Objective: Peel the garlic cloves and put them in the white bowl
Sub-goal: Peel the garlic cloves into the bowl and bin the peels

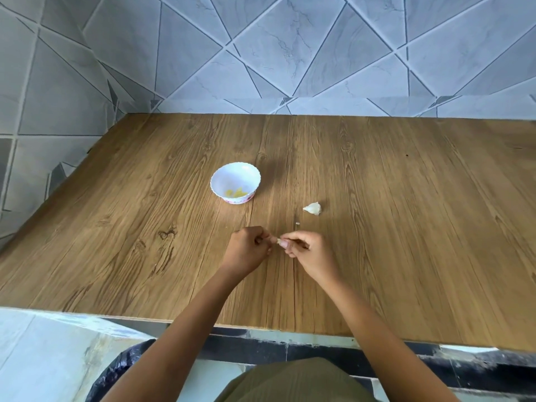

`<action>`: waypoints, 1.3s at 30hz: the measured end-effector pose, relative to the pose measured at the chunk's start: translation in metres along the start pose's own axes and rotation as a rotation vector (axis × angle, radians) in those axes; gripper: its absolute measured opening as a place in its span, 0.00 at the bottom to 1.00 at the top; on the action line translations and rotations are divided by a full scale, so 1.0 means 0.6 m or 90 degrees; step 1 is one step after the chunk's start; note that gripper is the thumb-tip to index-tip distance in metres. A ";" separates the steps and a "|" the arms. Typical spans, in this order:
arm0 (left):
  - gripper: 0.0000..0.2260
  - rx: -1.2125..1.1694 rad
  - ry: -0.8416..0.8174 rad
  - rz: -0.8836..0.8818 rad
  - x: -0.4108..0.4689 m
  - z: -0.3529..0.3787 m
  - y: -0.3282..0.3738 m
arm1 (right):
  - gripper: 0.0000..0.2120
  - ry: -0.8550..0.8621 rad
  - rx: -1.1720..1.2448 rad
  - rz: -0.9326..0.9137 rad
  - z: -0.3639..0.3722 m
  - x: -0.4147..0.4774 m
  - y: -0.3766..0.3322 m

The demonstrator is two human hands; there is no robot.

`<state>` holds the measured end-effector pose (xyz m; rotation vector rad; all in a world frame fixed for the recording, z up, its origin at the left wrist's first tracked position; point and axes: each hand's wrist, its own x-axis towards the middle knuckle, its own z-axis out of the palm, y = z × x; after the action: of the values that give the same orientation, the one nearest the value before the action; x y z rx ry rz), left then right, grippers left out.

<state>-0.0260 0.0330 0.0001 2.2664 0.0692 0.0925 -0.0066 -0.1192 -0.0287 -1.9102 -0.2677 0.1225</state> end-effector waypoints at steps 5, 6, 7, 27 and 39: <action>0.04 -0.036 -0.008 0.012 0.002 -0.001 0.004 | 0.03 0.004 0.106 0.015 -0.004 0.006 -0.007; 0.04 -0.036 0.004 0.019 0.002 -0.001 0.004 | 0.02 0.011 0.121 0.017 -0.003 0.006 -0.008; 0.04 -0.031 0.017 0.024 0.002 0.000 0.003 | 0.02 0.018 0.125 0.017 0.000 0.007 -0.008; 0.14 -0.022 -0.005 -0.062 0.009 -0.002 -0.001 | 0.05 0.133 0.282 0.139 0.002 0.003 -0.006; 0.06 -0.111 -0.040 -0.049 0.011 0.003 0.019 | 0.05 0.167 0.109 0.036 0.013 0.005 0.002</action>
<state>-0.0188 0.0249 0.0079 2.0879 0.1102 -0.0121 -0.0052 -0.1118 -0.0322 -1.7419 -0.0250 -0.0657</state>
